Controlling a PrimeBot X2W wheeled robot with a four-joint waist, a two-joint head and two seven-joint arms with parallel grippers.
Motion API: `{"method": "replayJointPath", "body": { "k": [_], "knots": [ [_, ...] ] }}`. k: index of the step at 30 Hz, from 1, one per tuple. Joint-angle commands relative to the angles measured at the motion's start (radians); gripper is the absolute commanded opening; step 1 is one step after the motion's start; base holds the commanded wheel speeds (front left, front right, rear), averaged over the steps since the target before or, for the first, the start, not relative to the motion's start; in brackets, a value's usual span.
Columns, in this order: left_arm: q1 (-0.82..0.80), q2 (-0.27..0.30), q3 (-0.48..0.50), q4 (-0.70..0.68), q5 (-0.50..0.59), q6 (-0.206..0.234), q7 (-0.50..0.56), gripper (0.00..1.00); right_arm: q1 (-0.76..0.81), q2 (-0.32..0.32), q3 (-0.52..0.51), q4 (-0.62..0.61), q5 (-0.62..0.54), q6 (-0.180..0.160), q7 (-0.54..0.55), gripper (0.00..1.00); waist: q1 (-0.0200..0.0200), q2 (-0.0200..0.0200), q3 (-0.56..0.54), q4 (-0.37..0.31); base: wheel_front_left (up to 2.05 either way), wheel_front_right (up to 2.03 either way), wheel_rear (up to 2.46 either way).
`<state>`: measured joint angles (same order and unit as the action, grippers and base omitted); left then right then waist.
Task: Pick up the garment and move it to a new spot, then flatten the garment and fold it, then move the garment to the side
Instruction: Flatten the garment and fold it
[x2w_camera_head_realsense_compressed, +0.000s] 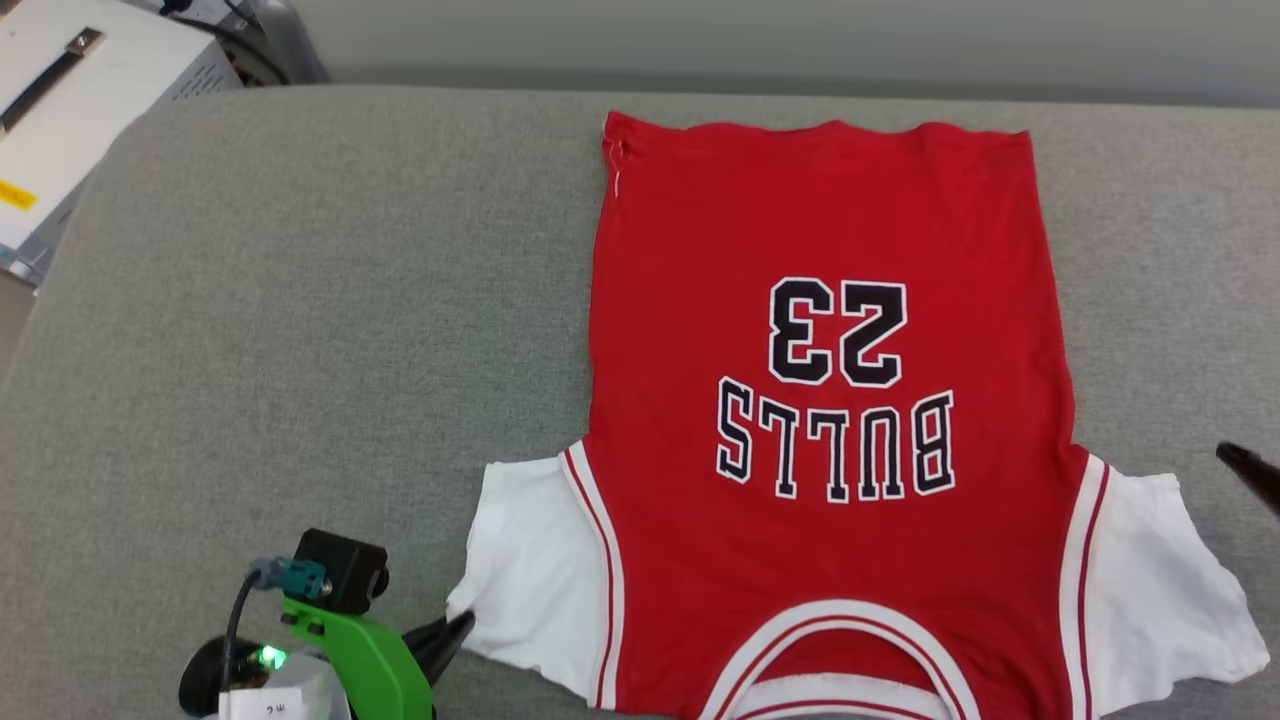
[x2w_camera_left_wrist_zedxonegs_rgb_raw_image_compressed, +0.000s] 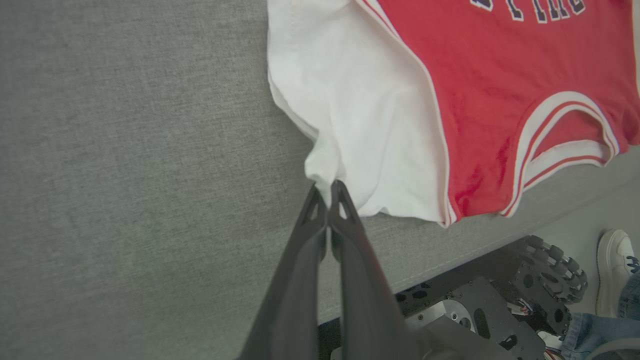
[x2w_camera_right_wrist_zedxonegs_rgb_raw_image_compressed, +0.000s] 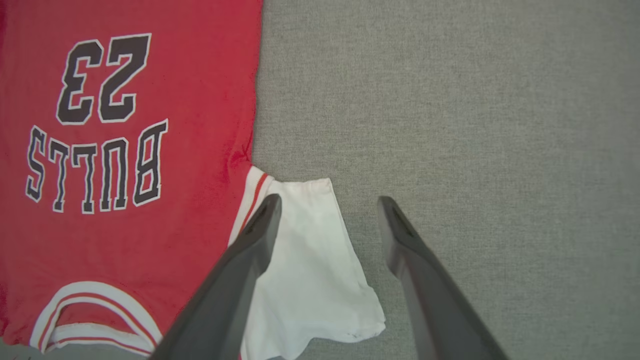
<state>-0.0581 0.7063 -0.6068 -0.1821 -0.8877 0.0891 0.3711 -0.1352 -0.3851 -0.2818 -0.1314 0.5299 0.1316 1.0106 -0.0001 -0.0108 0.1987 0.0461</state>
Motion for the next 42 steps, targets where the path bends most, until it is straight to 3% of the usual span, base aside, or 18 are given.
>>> {"method": "replayJointPath", "body": {
  "k": [1,5,11,22,29,41,42],
  "knots": [
    [-0.025,0.012,0.003,-0.025,0.022,0.011,0.003,0.00,-0.048,0.007,0.003,-0.023,-0.009,-0.001,0.026,1.00,0.0001,0.0108,0.079,0.046,0.00,0.00,0.00],
    [-0.049,0.017,-0.001,-0.120,0.045,0.021,0.016,0.00,-0.189,0.006,0.004,-0.058,-0.040,-0.001,0.117,1.00,0.0001,0.0108,0.164,0.092,0.00,0.00,0.00],
    [-0.093,0.024,-0.013,-0.233,0.072,0.000,0.034,0.00,-0.433,-0.021,0.000,0.000,-0.120,-0.001,0.225,1.00,0.0001,0.0108,0.308,0.174,0.00,0.00,0.00],
    [-0.164,-0.005,-0.027,-0.309,0.125,-0.017,0.017,0.00,-0.764,-0.127,0.038,0.197,-0.275,-0.001,0.265,1.00,0.0001,0.0108,0.460,0.296,0.00,0.00,0.00],
    [-0.184,-0.030,-0.044,-0.312,0.137,-0.029,0.007,0.00,-0.862,-0.174,0.035,0.276,-0.345,-0.001,0.277,1.00,0.0001,0.0108,0.503,0.343,0.00,0.00,0.00],
    [-0.199,-0.055,-0.052,-0.288,0.130,-0.043,-0.013,0.00,-0.867,-0.168,0.001,0.366,-0.387,-0.001,0.258,1.00,0.0001,0.0108,0.523,0.376,0.00,0.00,0.00],
    [-0.199,-0.055,-0.053,-0.286,0.130,-0.042,-0.013,0.00,-0.863,-0.165,-0.003,0.371,-0.384,-0.001,0.260,0.44,0.0001,0.0108,0.521,0.376,0.00,0.00,0.00]
  ]
}}
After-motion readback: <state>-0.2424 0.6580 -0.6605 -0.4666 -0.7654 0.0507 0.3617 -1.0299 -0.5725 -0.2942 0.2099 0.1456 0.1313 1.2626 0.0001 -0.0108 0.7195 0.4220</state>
